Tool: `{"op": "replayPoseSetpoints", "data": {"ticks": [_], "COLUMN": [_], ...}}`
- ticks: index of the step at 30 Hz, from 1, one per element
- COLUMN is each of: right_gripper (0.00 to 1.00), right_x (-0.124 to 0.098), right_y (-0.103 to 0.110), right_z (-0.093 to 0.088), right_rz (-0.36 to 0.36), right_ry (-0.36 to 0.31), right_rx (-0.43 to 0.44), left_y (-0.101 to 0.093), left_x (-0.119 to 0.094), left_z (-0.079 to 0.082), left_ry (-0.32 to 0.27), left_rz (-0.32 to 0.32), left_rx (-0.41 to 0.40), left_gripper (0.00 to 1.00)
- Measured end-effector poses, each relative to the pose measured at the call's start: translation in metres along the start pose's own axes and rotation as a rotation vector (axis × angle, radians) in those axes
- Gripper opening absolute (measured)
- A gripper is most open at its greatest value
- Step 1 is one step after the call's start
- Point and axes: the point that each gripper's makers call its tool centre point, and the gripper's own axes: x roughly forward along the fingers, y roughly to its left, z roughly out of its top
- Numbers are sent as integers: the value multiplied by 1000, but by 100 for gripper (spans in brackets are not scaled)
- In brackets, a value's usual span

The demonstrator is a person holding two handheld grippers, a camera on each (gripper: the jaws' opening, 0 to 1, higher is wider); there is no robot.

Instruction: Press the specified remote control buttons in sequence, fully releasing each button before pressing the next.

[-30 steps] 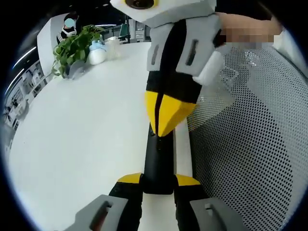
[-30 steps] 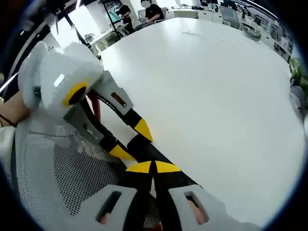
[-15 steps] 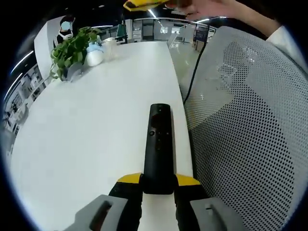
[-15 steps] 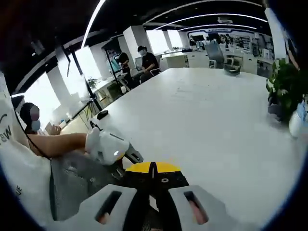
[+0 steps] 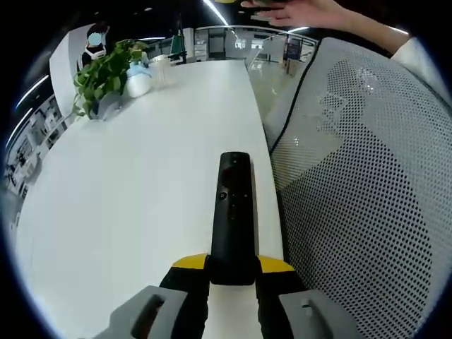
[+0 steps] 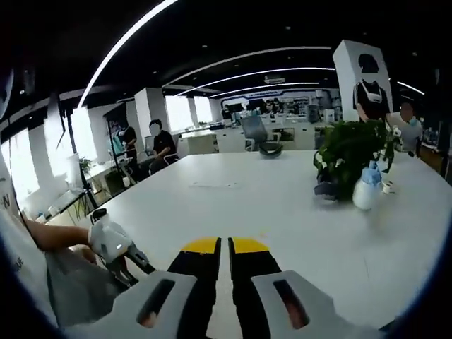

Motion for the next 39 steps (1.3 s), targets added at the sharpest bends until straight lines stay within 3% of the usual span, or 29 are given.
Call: {"op": "replayPoseSetpoints", "data": {"ticks": [5, 9, 12, 16, 22, 24, 25, 27, 32, 37, 39], "right_gripper": [6, 20, 33, 68, 90, 97, 100, 100, 100, 96, 96], "right_x": [-12, -12, -11, -6, -10, -9, -7, -6, -9, -7, -8], "right_y": [-7, -10, -10, -23, -34, -36, -40, -41, -50, -51, -51], "right_z": [11, 3, 0, 0, 8, 5, -1, -8, -10, -26, -26], "right_rz": [-70, -118, -150, -223, -279, -300, -327, -335, -362, -346, -352], "right_ry": [-86, -85, -110, -176, -225, -209, -171, -121, -113, -21, -27], "right_rx": [-24, -63, -54, -38, -24, -30, -42, -77, -56, 2, -10], "left_y": [0, 0, 0, 0, 1, 1, 1, 1, 1, 1, 1], "left_x": [-1, 0, 0, 0, 0, 1, 1, 1, 1, 0, 1], "left_z": [0, 0, 0, 0, 2, 2, 2, 2, 2, 3, 3], "left_ry": [-6, -7, -11, -20, -29, -28, -28, -28, -29, -31, -23], "left_rz": [-1, 1, 1, 4, 7, 9, 9, 8, 11, 15, 14], "left_rx": [-5, -6, -10, -21, -30, -28, -26, -27, -23, -34, -36], "left_gripper": [25, 25, 25, 25, 25, 25, 25, 25, 25, 24, 24]}}
